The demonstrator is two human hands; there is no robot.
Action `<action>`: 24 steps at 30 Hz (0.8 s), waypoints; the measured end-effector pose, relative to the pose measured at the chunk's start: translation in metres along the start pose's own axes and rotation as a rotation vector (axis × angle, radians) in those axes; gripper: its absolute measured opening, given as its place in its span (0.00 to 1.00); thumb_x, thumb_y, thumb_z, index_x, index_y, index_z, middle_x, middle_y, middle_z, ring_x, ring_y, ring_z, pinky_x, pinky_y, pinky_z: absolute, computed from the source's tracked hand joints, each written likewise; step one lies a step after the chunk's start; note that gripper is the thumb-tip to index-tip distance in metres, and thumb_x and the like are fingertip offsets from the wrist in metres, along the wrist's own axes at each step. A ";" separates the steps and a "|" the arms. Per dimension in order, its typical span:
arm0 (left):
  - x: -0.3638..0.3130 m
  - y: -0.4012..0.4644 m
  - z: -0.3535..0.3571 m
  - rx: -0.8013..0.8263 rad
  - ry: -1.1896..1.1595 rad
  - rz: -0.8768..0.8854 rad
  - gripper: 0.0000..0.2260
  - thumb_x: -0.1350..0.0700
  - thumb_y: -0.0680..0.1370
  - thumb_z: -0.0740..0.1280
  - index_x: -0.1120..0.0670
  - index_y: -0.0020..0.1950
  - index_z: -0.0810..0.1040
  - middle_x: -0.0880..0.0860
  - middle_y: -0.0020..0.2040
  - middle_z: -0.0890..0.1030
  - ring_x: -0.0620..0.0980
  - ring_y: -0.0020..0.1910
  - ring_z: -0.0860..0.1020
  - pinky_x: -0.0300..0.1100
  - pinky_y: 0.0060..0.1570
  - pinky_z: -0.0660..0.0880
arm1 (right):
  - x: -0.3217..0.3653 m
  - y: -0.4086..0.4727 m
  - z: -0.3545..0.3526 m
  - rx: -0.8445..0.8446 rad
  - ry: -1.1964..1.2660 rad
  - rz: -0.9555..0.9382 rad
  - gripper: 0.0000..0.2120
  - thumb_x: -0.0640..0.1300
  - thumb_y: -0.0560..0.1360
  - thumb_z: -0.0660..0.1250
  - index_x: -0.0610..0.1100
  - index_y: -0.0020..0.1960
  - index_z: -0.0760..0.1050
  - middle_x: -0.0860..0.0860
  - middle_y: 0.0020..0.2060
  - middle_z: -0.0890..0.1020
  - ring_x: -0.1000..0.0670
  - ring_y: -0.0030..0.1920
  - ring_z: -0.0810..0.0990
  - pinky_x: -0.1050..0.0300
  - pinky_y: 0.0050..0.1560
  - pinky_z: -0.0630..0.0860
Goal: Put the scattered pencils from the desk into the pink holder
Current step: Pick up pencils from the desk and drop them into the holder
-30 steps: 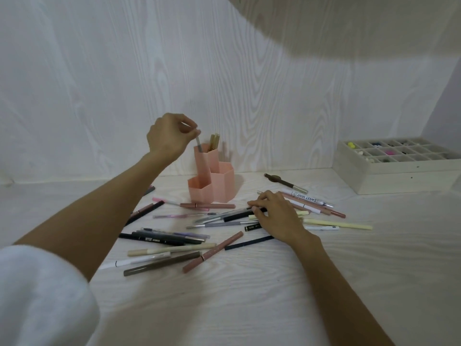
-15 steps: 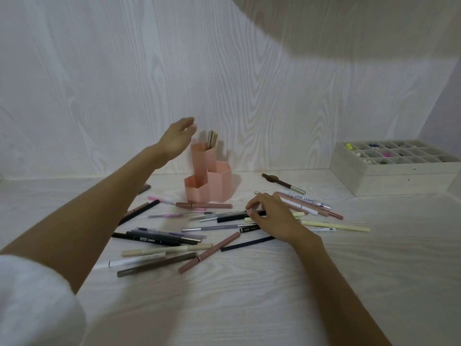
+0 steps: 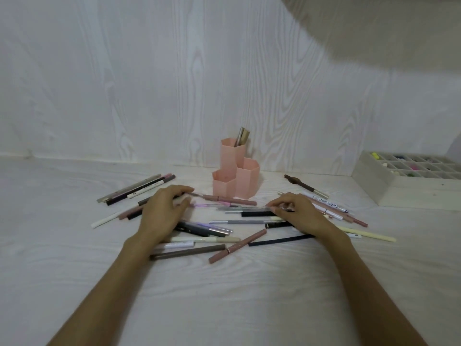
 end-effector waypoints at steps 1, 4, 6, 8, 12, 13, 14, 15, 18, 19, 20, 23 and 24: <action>0.002 0.001 -0.001 0.006 -0.014 -0.007 0.08 0.53 0.77 0.66 0.45 0.55 0.80 0.45 0.53 0.82 0.46 0.55 0.77 0.45 0.53 0.73 | 0.000 0.000 -0.002 -0.006 0.020 0.012 0.06 0.45 0.75 0.68 0.52 0.50 0.81 0.55 0.47 0.79 0.59 0.47 0.75 0.69 0.46 0.68; 0.007 0.003 -0.002 0.065 -0.018 -0.033 0.08 0.52 0.76 0.68 0.44 0.54 0.80 0.44 0.50 0.81 0.46 0.53 0.78 0.43 0.48 0.72 | 0.006 -0.001 -0.011 -0.042 0.064 0.023 0.07 0.46 0.75 0.68 0.53 0.51 0.81 0.56 0.48 0.81 0.60 0.50 0.77 0.68 0.50 0.69; 0.011 0.004 -0.002 0.098 -0.020 -0.052 0.10 0.52 0.75 0.69 0.46 0.56 0.81 0.46 0.54 0.82 0.47 0.56 0.77 0.44 0.53 0.73 | 0.016 0.000 -0.018 -0.078 0.108 0.016 0.07 0.45 0.74 0.68 0.52 0.51 0.80 0.57 0.47 0.82 0.64 0.47 0.78 0.74 0.46 0.72; 0.013 0.004 -0.002 0.114 -0.012 -0.083 0.11 0.52 0.75 0.69 0.47 0.57 0.81 0.46 0.57 0.81 0.47 0.57 0.77 0.44 0.56 0.73 | 0.030 0.001 -0.027 -0.120 0.155 -0.012 0.07 0.43 0.74 0.69 0.50 0.50 0.81 0.56 0.46 0.83 0.67 0.44 0.80 0.78 0.44 0.71; 0.011 0.001 0.000 0.151 0.054 -0.073 0.10 0.53 0.74 0.69 0.46 0.55 0.83 0.50 0.54 0.83 0.50 0.55 0.79 0.45 0.55 0.73 | 0.076 0.009 -0.051 -0.205 0.262 -0.105 0.07 0.38 0.74 0.68 0.46 0.50 0.80 0.49 0.42 0.84 0.57 0.42 0.83 0.69 0.46 0.77; 0.009 0.000 0.000 0.153 0.066 -0.065 0.10 0.53 0.75 0.68 0.46 0.55 0.83 0.51 0.53 0.83 0.51 0.55 0.79 0.45 0.56 0.73 | 0.090 0.013 -0.060 -0.247 0.264 -0.145 0.07 0.38 0.75 0.67 0.45 0.52 0.79 0.49 0.41 0.84 0.56 0.41 0.83 0.66 0.47 0.78; 0.008 -0.001 0.000 0.151 0.080 -0.057 0.10 0.52 0.75 0.68 0.46 0.55 0.83 0.51 0.53 0.84 0.52 0.55 0.79 0.46 0.56 0.73 | 0.104 0.019 -0.070 -0.297 0.255 -0.185 0.08 0.38 0.75 0.66 0.44 0.54 0.77 0.50 0.41 0.83 0.55 0.41 0.82 0.65 0.48 0.78; 0.007 -0.001 0.000 0.147 0.090 -0.051 0.10 0.53 0.75 0.67 0.46 0.54 0.83 0.51 0.53 0.84 0.52 0.55 0.79 0.46 0.56 0.73 | 0.118 0.024 -0.079 -0.354 0.236 -0.223 0.09 0.38 0.76 0.65 0.44 0.55 0.76 0.51 0.41 0.82 0.55 0.41 0.82 0.65 0.47 0.77; 0.006 -0.001 -0.001 0.139 0.093 -0.047 0.10 0.53 0.75 0.67 0.46 0.54 0.83 0.51 0.53 0.84 0.53 0.55 0.79 0.47 0.56 0.73 | 0.155 0.039 -0.098 -0.566 0.140 -0.304 0.10 0.38 0.77 0.63 0.42 0.58 0.74 0.48 0.42 0.80 0.55 0.39 0.81 0.67 0.44 0.77; 0.006 -0.002 -0.001 0.137 0.092 -0.051 0.10 0.53 0.75 0.67 0.46 0.54 0.83 0.51 0.53 0.84 0.53 0.55 0.79 0.47 0.56 0.73 | 0.164 0.043 -0.099 -0.631 0.087 -0.321 0.11 0.38 0.77 0.62 0.43 0.58 0.74 0.47 0.43 0.80 0.55 0.39 0.81 0.65 0.44 0.77; 0.006 -0.002 -0.001 0.136 0.094 -0.053 0.10 0.53 0.75 0.67 0.46 0.53 0.83 0.51 0.53 0.84 0.53 0.55 0.78 0.47 0.56 0.72 | 0.171 0.047 -0.098 -0.679 0.021 -0.329 0.11 0.39 0.77 0.62 0.44 0.59 0.73 0.48 0.44 0.80 0.54 0.39 0.81 0.62 0.45 0.78; 0.006 -0.002 -0.001 0.127 0.095 -0.052 0.09 0.53 0.75 0.67 0.45 0.53 0.83 0.51 0.52 0.84 0.53 0.55 0.78 0.46 0.56 0.72 | 0.177 0.057 -0.084 -0.733 -0.207 -0.311 0.15 0.41 0.77 0.62 0.45 0.63 0.67 0.49 0.47 0.81 0.50 0.42 0.80 0.54 0.44 0.76; 0.006 -0.002 -0.001 0.122 0.093 -0.052 0.09 0.53 0.75 0.67 0.45 0.53 0.84 0.51 0.52 0.84 0.53 0.54 0.79 0.45 0.55 0.72 | 0.175 0.060 -0.080 -0.740 -0.272 -0.293 0.16 0.42 0.77 0.62 0.44 0.63 0.65 0.49 0.48 0.81 0.49 0.42 0.80 0.54 0.43 0.74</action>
Point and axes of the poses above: each hand's wrist, its own y-axis towards the middle knuckle, its own z-axis out of the palm, x = y × z, the point moved 7 cm from there along y, towards the middle knuckle
